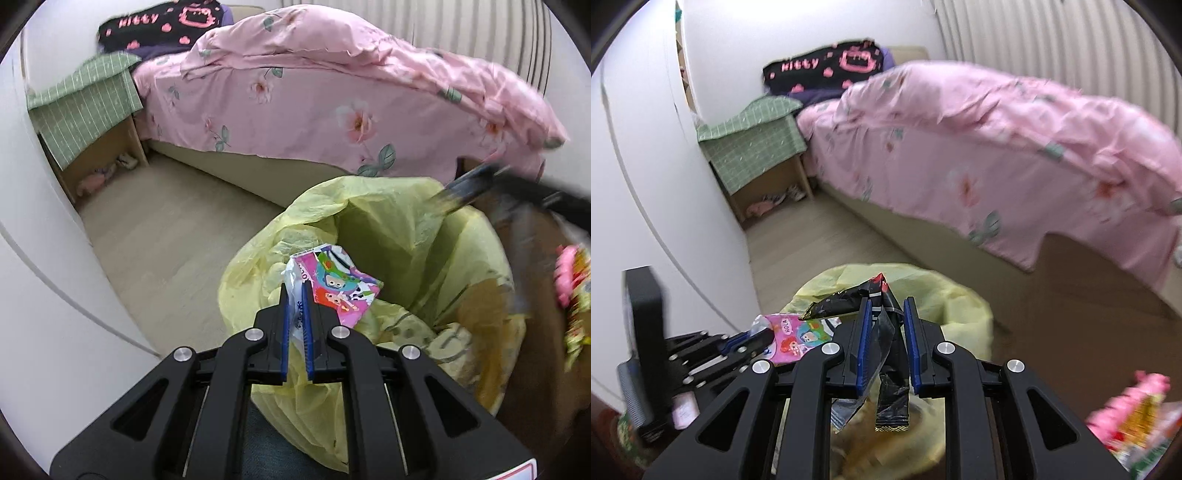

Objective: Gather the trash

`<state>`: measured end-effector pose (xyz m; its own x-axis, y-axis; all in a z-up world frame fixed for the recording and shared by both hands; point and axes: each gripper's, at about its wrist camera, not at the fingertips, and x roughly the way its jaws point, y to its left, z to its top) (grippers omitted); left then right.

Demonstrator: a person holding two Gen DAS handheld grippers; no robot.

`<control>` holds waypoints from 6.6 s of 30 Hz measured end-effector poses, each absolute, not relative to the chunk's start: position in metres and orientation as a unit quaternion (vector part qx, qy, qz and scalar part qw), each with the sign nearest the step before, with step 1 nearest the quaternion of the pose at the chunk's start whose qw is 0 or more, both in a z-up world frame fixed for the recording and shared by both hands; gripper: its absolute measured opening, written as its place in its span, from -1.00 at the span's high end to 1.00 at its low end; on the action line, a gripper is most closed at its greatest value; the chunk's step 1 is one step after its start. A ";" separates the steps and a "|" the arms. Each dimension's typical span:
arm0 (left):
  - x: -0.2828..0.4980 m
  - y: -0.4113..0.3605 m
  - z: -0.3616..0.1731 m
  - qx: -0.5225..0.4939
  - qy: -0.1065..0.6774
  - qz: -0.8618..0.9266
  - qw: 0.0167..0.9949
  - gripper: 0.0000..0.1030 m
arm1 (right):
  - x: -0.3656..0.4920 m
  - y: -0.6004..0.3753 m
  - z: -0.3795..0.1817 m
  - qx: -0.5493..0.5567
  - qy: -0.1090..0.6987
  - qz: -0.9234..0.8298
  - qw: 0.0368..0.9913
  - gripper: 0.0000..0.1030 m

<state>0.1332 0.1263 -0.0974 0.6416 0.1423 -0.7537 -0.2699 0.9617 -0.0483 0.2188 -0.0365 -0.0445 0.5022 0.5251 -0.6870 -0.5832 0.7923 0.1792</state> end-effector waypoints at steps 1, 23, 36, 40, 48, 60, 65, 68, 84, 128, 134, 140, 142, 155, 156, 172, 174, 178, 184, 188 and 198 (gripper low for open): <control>0.130 0.130 -0.096 -0.102 0.403 0.102 0.904 0.88 | 0.224 -0.032 -0.050 -0.038 0.389 0.321 0.863 0.66; 0.131 0.137 -0.047 -0.216 0.330 0.055 0.917 -0.03 | 0.204 -0.107 -0.044 -0.005 0.389 0.266 0.882 0.28; 0.118 0.026 -0.036 -0.159 0.336 -0.090 0.924 -0.19 | 0.098 -0.257 -0.022 -0.001 0.326 0.167 0.930 -0.14; 0.113 -0.024 -0.043 -0.126 0.358 -0.163 0.911 -0.20 | 0.064 -0.296 -0.026 -0.026 0.328 0.120 0.936 -0.14; 0.104 -0.094 -0.049 -0.058 0.362 -0.235 0.900 -0.20 | 0.030 -0.342 -0.049 -0.026 0.334 0.053 0.941 -0.14; 0.129 -0.120 -0.058 -0.043 0.359 -0.215 0.907 -0.20 | 0.096 -0.411 -0.025 0.094 0.299 -0.025 0.949 -0.12; 0.137 -0.116 -0.054 -0.041 0.352 -0.222 0.908 -0.20 | 0.182 -0.401 -0.015 -0.009 0.337 -0.001 0.942 -0.03; 0.138 -0.109 -0.051 -0.036 0.347 -0.228 0.909 -0.20 | 0.228 -0.407 -0.019 -0.064 0.381 0.036 0.921 0.10; 0.171 -0.089 -0.060 -0.065 0.362 -0.223 0.903 -0.20 | 0.302 -0.424 -0.085 -0.147 0.549 0.141 0.811 0.31; 0.141 -0.103 -0.095 -0.061 0.460 -0.241 0.853 0.79 | 0.005 -0.301 -0.052 -0.095 0.396 0.206 0.890 0.53; 0.126 -0.102 -0.092 -0.056 0.456 -0.245 0.854 0.57 | -0.010 -0.278 -0.072 -0.160 0.408 0.198 0.877 0.51; 0.111 -0.113 -0.077 -0.060 0.426 -0.291 0.855 0.16 | -0.031 -0.298 -0.076 -0.163 0.402 0.164 0.886 0.13; 0.100 -0.128 -0.072 -0.054 0.420 -0.340 0.840 0.12 | -0.039 -0.313 -0.073 -0.131 0.402 0.153 0.893 0.13; 0.060 -0.220 -0.101 0.033 0.464 -0.356 0.810 0.01 | -0.058 -0.433 -0.060 0.132 0.321 0.008 0.938 -0.08; 0.062 -0.220 -0.105 0.022 0.474 -0.363 0.802 0.12 | -0.057 -0.435 -0.059 0.144 0.316 0.013 0.938 -0.09; 0.067 -0.085 -0.050 -0.036 0.410 -0.255 0.875 0.18 | 0.023 -0.335 -0.051 0.001 0.339 0.105 0.935 -0.11; 0.074 -0.078 -0.050 -0.039 0.410 -0.241 0.879 0.18 | 0.037 -0.327 -0.042 0.005 0.326 0.122 0.937 -0.11; 0.078 -0.064 -0.048 -0.049 0.406 -0.228 0.883 0.18 | 0.072 -0.319 -0.027 -0.006 0.318 0.130 0.939 -0.11; 0.086 -0.051 -0.050 -0.058 0.401 -0.218 0.888 0.18 | 0.127 -0.324 -0.043 -0.033 0.368 0.111 0.923 -0.11; 0.088 -0.040 -0.053 -0.069 0.405 -0.209 0.887 0.18 | 0.137 -0.336 -0.057 0.004 0.390 0.127 0.912 0.38; 0.090 -0.013 -0.046 -0.090 0.388 -0.192 0.897 0.18 | 0.096 -0.303 -0.016 0.017 0.343 0.162 0.925 0.86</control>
